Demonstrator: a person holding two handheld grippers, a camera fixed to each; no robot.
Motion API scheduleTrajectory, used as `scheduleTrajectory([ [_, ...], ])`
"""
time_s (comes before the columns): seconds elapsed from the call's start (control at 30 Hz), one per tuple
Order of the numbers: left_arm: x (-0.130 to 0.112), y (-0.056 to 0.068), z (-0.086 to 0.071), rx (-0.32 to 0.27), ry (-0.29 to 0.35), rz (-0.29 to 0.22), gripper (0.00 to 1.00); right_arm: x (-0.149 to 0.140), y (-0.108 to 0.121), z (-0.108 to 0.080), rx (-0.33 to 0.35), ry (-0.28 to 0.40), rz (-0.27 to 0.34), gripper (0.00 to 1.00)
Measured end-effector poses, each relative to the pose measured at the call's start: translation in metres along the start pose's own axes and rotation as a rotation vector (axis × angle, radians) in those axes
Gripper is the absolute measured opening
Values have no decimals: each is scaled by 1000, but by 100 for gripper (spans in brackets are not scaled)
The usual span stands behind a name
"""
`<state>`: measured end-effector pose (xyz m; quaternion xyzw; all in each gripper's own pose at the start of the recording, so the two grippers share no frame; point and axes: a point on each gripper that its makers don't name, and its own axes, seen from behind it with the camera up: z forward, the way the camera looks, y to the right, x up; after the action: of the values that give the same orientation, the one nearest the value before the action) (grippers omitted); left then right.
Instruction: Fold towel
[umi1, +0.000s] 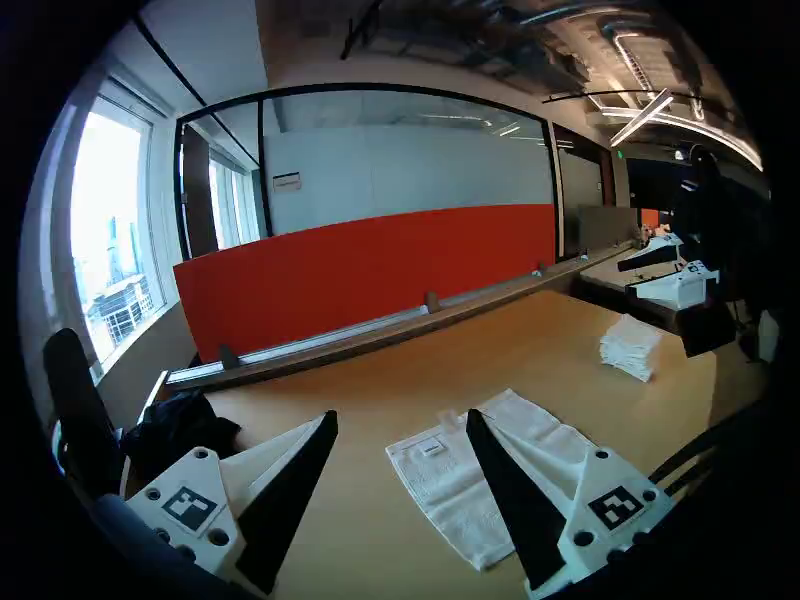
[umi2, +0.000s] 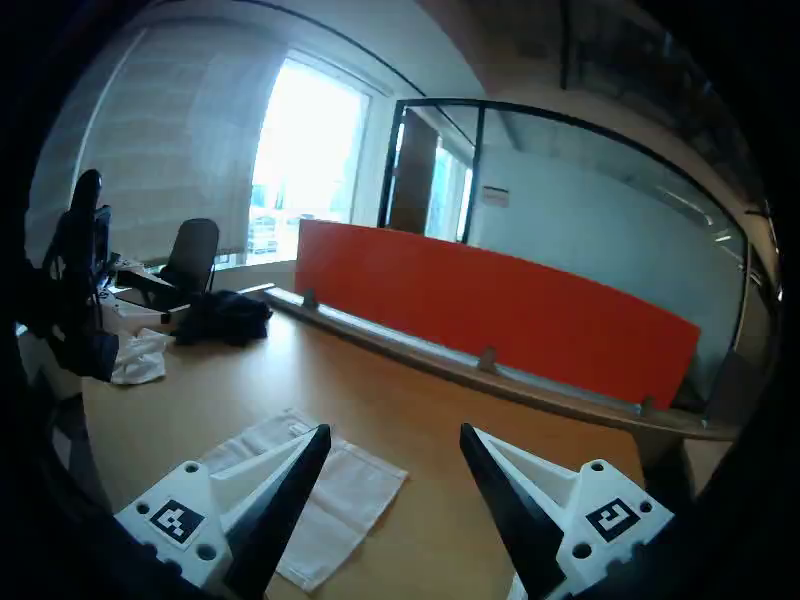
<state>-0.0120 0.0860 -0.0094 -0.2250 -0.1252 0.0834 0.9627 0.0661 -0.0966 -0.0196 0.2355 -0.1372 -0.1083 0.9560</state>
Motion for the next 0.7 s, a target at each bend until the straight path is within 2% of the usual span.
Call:
scheduleTrajectory([
  [0.27,-15,13,6,-51,-38,15,96,-10,-12,7,60,-40,-17,100],
  [0.53,-37,19,13,-65,-69,16,96,-35,-23,15,94,-90,-27,100],
  [0.7,-56,27,17,-73,-95,22,96,-53,-32,19,111,-115,-30,100],
])
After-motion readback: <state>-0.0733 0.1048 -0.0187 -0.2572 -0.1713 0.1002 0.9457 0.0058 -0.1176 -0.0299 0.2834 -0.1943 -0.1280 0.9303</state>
